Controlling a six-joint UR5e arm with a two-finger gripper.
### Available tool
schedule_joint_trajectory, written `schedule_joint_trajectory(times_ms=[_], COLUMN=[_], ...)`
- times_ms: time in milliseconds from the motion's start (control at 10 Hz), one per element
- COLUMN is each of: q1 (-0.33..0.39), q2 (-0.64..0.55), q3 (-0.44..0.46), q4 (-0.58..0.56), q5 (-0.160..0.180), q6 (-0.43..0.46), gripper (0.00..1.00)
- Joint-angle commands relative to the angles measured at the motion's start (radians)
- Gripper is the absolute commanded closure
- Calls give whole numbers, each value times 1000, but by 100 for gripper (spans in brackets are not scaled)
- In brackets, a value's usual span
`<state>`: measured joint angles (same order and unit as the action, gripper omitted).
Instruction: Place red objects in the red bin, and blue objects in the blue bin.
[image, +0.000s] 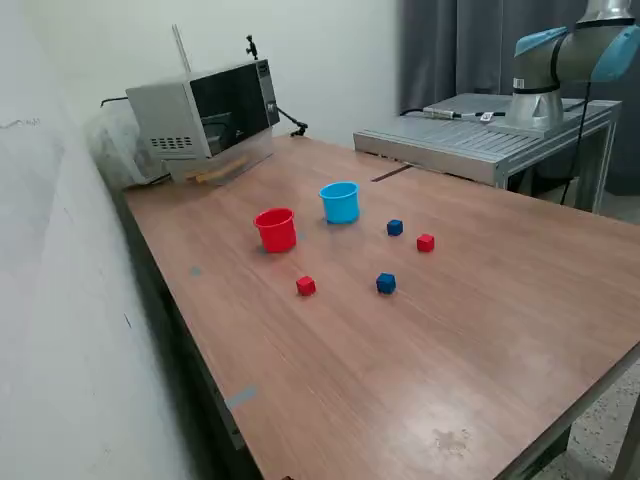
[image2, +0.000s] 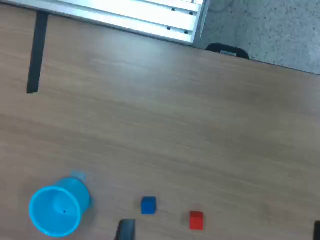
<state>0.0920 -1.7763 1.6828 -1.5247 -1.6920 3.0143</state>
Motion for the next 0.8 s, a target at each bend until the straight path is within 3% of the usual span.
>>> schedule_joint_trajectory(times_ms=[0,700], q1=[-88,-84], q2=[5,-14], q3=[2,37], q4=[-12,-12], q5=[32,32], q6=[125,94], gripper=[0,0])
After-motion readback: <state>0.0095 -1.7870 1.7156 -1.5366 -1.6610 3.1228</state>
